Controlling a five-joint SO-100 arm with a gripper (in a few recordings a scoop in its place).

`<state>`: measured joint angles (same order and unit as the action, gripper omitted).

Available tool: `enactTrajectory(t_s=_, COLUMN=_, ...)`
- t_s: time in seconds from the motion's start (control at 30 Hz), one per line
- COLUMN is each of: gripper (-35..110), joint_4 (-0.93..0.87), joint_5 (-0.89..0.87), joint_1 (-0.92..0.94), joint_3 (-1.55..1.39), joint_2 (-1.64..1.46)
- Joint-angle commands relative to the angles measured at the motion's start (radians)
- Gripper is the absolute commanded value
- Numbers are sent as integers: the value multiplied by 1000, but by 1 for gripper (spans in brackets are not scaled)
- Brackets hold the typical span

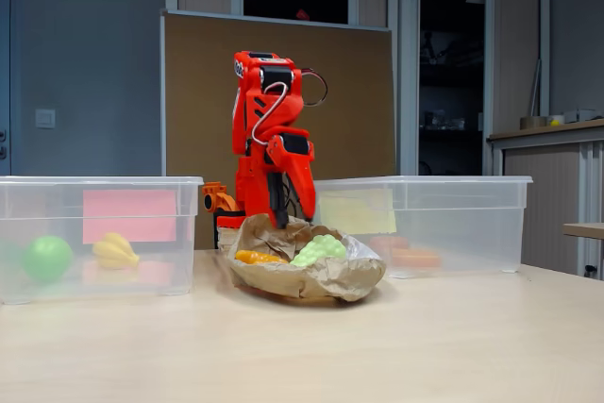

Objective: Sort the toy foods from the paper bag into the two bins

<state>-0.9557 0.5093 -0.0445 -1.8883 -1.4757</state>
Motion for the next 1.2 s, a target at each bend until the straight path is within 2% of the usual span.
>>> enactTrajectory(t_s=0.0, gripper=29, joint_4=6, joint_5=-6, joint_1=-31, joint_3=44, joint_2=29)
enactTrajectory(t_s=0.7, gripper=28, joint_4=-41, joint_5=-126, joint_1=-124, joint_3=242, joint_2=288)
enactTrajectory(t_s=1.17, gripper=15, joint_4=-127, joint_5=-190, joint_1=-144, joint_3=387, joint_2=356)
